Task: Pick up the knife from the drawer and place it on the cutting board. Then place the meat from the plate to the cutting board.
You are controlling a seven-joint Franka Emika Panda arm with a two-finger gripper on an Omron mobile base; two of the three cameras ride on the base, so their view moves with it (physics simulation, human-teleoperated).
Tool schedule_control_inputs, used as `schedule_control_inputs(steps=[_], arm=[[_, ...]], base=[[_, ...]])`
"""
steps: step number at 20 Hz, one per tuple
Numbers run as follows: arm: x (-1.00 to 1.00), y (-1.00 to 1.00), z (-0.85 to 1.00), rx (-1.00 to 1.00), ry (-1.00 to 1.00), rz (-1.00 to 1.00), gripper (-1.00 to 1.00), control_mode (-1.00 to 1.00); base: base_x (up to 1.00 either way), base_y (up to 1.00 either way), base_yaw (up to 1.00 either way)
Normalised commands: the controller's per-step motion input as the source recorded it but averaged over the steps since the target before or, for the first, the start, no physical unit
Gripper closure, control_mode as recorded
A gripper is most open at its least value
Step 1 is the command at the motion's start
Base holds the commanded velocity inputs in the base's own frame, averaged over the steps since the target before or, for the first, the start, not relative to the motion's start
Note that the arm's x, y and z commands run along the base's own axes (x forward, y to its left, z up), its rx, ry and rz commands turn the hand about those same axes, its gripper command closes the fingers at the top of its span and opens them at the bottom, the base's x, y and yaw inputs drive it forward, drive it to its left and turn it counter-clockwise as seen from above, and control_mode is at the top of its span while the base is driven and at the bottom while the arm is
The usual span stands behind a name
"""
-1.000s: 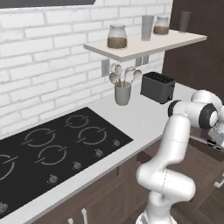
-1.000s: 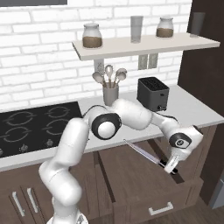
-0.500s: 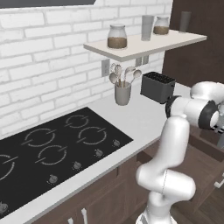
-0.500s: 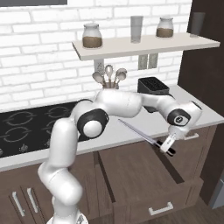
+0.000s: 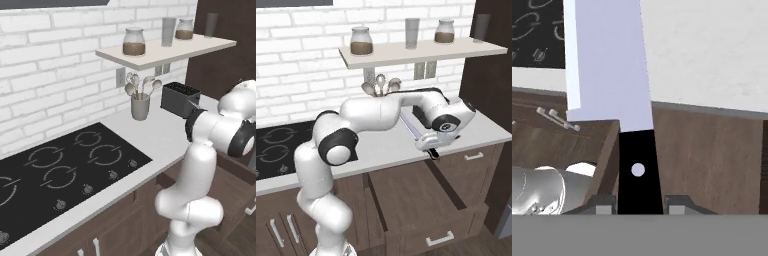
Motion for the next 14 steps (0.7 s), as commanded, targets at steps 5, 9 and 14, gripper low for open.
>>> schedule_control_inputs(steps=[5,9,14], arm=[[0.31,0.95,0.03,-0.28,0.0,-0.39,1.0,-1.0],[0.17,0.99,-0.09,-0.15,0.15,-0.22,1.0,-1.0],[0.02,0.77,0.02,-0.05,0.01,-0.15,1.0,-1.0]], base=[[0.0,0.0,0.0],[0.0,0.0,0.0],[0.0,0.0,0.0]])
